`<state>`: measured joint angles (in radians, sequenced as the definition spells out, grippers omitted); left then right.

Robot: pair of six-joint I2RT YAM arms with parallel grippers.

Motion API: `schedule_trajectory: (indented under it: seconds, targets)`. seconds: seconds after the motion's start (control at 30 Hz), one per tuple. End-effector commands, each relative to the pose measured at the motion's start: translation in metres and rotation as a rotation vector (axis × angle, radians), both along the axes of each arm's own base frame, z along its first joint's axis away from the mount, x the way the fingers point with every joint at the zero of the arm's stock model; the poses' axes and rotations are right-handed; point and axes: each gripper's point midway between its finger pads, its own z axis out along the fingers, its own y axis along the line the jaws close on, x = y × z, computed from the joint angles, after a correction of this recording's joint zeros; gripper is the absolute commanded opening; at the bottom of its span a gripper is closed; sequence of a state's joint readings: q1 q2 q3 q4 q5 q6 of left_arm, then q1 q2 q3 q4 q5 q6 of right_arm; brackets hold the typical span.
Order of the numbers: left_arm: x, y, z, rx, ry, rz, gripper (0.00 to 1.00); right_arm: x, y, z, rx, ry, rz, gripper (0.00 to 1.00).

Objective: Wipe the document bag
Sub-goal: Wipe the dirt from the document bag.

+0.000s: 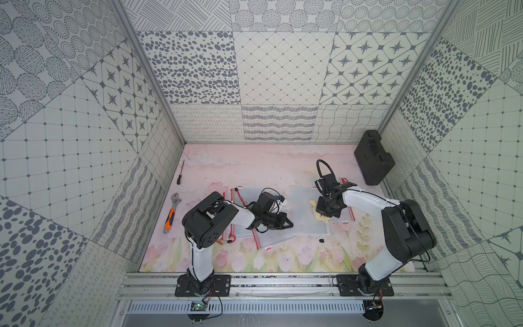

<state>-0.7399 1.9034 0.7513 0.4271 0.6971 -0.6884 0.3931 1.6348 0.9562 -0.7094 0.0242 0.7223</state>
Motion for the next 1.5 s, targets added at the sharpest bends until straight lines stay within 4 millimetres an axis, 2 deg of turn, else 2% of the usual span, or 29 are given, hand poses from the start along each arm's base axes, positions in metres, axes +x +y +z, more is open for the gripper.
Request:
schedule_trajectory:
  seconds: [0.0,0.07,0.17,0.23,0.3,0.37,0.5,0.63,0.67,0.73,0.8,0.87,0.93,1.03,1.13,1.2,1.27,1.47]
  targets:
    - [-0.031,0.074,-0.077,0.441,0.176,0.101,0.0,-0.021,0.011,-0.005,-0.061,0.065,0.071,0.0]
    - [-0.031,0.074,-0.078,0.444,0.177,0.1,0.0,-0.021,0.05,0.0,-0.027,0.044,0.135,0.0]
    - [-0.031,0.074,-0.079,0.449,0.181,0.1,0.0,-0.027,0.1,-0.004,0.042,0.058,0.213,0.0]
    - [-0.032,0.075,-0.078,0.451,0.181,0.102,0.0,-0.029,0.111,-0.012,0.071,0.073,0.223,0.0]
    - [-0.032,0.076,-0.078,0.453,0.18,0.104,0.0,-0.027,0.101,-0.019,0.047,0.081,0.206,0.0]
    - [-0.032,0.077,-0.078,0.454,0.181,0.107,0.0,-0.023,0.08,-0.024,0.021,0.097,0.181,0.0]
    - [-0.032,0.075,-0.078,0.451,0.179,0.106,0.0,-0.009,0.024,-0.024,-0.037,0.102,0.109,0.0]
    - [-0.032,0.075,-0.079,0.45,0.184,0.104,0.0,0.005,-0.035,-0.016,-0.074,0.092,0.018,0.0]
    - [-0.032,0.075,-0.079,0.45,0.187,0.102,0.0,0.007,-0.045,-0.012,-0.083,0.089,0.004,0.0]
    - [-0.032,0.075,-0.078,0.457,0.189,0.104,0.0,0.012,-0.051,0.0,-0.098,0.066,0.002,0.0]
    - [-0.03,0.075,-0.075,0.46,0.185,0.118,0.0,0.015,-0.036,0.016,-0.077,0.022,0.032,0.0]
    - [-0.026,0.076,-0.071,0.471,0.178,0.133,0.0,0.016,-0.004,0.034,-0.037,-0.033,0.087,0.0]
    - [-0.022,0.077,-0.065,0.48,0.172,0.16,0.0,0.01,0.037,0.048,0.005,-0.07,0.156,0.0]
    - [-0.015,0.08,-0.059,0.505,0.159,0.206,0.0,-0.009,0.089,0.051,0.05,-0.062,0.246,0.0]
    - [-0.006,0.08,-0.054,0.517,0.141,0.241,0.0,-0.028,0.122,0.038,0.072,-0.028,0.298,0.0]
    - [0.001,0.08,-0.052,0.533,0.123,0.259,0.0,-0.036,0.139,0.025,0.09,-0.003,0.327,0.0]
    - [0.003,0.08,-0.054,0.552,0.122,0.253,0.0,-0.042,0.145,0.013,0.082,0.029,0.334,0.0]
    - [0.006,0.086,-0.06,0.573,0.137,0.28,0.0,-0.055,0.136,-0.014,0.071,0.087,0.311,0.0]
